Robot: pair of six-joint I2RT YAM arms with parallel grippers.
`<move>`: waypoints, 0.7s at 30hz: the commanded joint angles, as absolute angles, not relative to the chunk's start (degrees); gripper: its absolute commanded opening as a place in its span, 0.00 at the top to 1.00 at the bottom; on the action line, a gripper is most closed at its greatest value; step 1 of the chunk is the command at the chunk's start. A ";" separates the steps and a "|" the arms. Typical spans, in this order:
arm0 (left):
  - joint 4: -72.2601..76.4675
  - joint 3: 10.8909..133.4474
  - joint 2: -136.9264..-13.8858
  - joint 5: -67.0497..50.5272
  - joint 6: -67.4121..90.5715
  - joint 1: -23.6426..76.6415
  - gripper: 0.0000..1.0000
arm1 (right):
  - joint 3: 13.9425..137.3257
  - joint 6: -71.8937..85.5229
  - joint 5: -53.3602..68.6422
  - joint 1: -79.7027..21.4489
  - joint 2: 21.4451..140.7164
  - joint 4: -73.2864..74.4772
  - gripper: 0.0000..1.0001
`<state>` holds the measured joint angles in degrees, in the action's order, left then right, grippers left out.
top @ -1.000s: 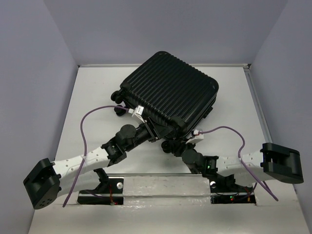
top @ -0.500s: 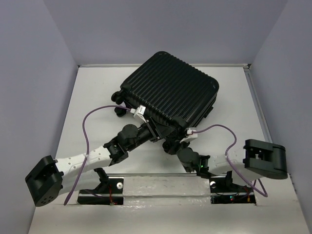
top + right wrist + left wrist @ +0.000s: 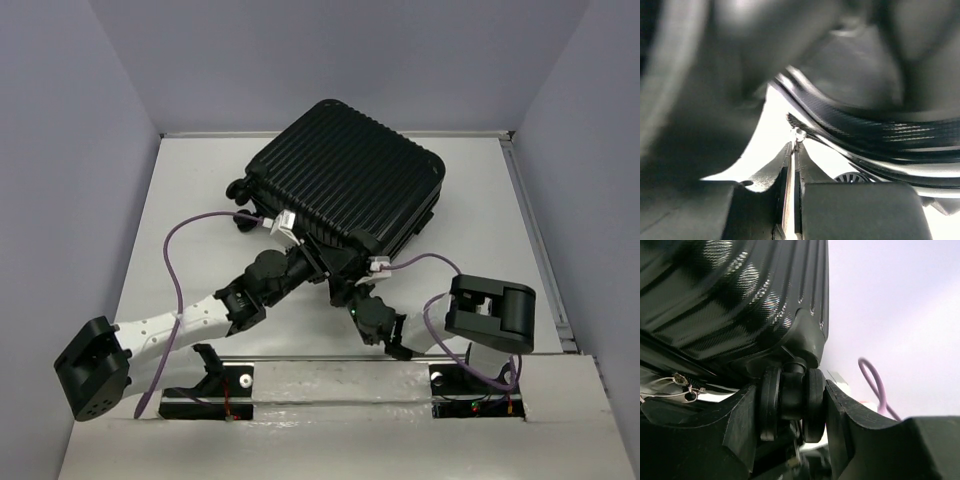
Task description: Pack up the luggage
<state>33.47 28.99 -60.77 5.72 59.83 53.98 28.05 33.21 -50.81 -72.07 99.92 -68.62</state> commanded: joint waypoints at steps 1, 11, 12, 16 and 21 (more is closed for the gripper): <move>46.94 32.52 -55.55 -3.25 63.28 58.10 0.94 | 18.93 40.05 -42.80 -74.79 93.88 -85.69 0.93; 34.74 31.90 -45.72 7.46 56.88 58.01 0.52 | 10.88 46.32 -40.34 -75.32 64.85 -54.55 0.16; 33.59 32.08 -44.83 8.34 56.08 57.92 0.47 | 11.94 45.97 -40.08 -75.32 61.38 -48.58 0.14; 29.19 33.66 -41.84 11.95 52.65 57.74 0.29 | 15.73 43.86 -40.61 -75.32 45.47 -23.32 0.11; 21.46 39.10 -42.10 12.13 45.99 57.66 0.02 | 18.89 42.37 -40.69 -75.32 34.11 -8.90 0.12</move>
<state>21.02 32.42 -42.65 9.72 52.47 57.54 14.46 44.23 -38.96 -75.44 39.53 -26.59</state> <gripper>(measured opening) 0.910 0.885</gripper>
